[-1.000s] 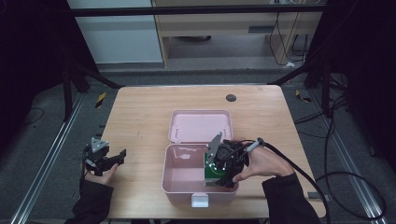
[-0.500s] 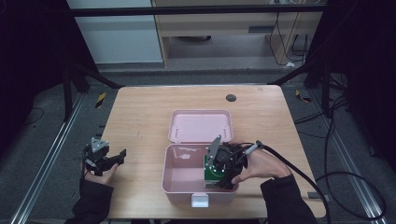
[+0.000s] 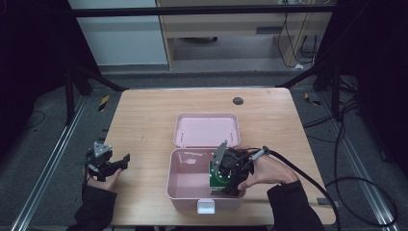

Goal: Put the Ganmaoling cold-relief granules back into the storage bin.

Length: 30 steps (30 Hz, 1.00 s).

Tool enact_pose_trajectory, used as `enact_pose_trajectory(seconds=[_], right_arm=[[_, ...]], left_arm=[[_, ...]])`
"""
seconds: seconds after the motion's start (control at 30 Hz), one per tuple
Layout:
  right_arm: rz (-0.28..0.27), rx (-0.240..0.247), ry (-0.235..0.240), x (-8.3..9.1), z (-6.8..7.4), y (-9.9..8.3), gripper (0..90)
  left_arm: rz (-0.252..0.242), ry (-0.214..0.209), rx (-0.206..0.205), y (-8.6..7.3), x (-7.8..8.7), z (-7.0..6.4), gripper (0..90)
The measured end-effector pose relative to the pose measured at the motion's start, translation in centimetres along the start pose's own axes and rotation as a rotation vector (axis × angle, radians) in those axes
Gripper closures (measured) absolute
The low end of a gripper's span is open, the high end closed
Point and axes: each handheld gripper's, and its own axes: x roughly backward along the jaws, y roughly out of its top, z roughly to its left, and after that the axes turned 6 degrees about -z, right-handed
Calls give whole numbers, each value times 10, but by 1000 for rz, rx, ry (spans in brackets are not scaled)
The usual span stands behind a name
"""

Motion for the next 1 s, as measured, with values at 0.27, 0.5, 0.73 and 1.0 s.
enact_pose_trajectory(seconds=[0.27, 0.5, 0.73, 1.0], right_arm=[[23, 5, 9, -6, -1, 0, 155], [40, 1, 15, -8, -2, -2, 152], [59, -17, 21, -15, -4, -9, 132], [-39, -32, -19, 7, -3, -6, 105]], left_arm=[[-1, 1, -1, 0, 1, 0, 278], [-1, 1, -1, 0, 1, 1, 278], [0, 1, -1, 0, 0, 0, 278], [0, 1, -2, 0, 0, 0, 277]])
